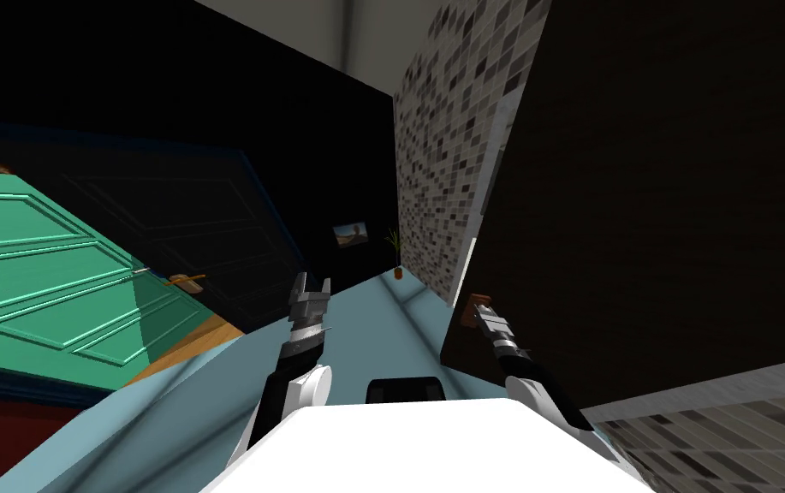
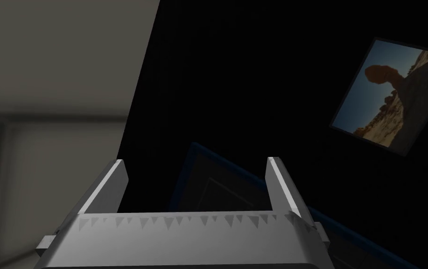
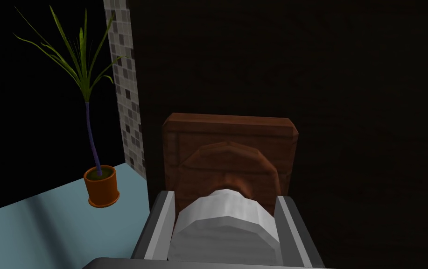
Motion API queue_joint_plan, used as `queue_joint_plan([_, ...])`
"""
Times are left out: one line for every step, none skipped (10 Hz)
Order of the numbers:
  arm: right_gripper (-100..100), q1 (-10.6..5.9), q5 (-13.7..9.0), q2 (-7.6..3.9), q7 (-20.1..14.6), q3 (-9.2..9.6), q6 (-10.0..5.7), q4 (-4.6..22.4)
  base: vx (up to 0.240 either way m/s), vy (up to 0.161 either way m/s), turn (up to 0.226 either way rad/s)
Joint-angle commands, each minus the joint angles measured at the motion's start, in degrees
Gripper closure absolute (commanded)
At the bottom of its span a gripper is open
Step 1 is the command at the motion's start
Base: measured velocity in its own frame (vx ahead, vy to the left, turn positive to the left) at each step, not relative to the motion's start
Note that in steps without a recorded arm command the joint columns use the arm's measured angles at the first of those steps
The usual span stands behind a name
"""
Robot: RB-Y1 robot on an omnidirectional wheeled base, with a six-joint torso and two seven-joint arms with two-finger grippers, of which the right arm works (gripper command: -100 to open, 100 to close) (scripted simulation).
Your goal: Pull the door open
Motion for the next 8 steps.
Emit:
queue_joint_plan([100,0.06,0.25,-0.66,-0.81,0.55,-0.29,-0.10,-0.211,0.004,0.084])
queue_joint_plan([100,0.09,0.44,-1.16,-1.35,0.95,-0.47,-0.11,-0.236,-0.012,0.105])
queue_joint_plan([100,0.11,0.58,-1.50,-1.71,1.23,-0.59,-0.12,-0.218,-0.038,0.115])
queue_joint_plan([100,0.04,0.44,-1.31,-1.38,0.88,-0.48,-0.03,-0.089,-0.017,0.034])
queue_joint_plan([100,0.18,0.72,-1.94,-2.16,1.60,-0.72,0.08,-0.132,-0.033,0.106])
queue_joint_plan([100,0.21,0.84,-2.27,-2.51,1.86,-0.89,0.08,-0.199,-0.050,0.148])
queue_joint_plan([100,0.24,0.98,-2.65,-2.91,2.15,-1.08,0.08,-0.206,-0.029,0.136])
queue_joint_plan([100,0.27,1.13,-3.06,-3.35,2.47,-1.30,0.09,-0.202,-0.003,0.113])
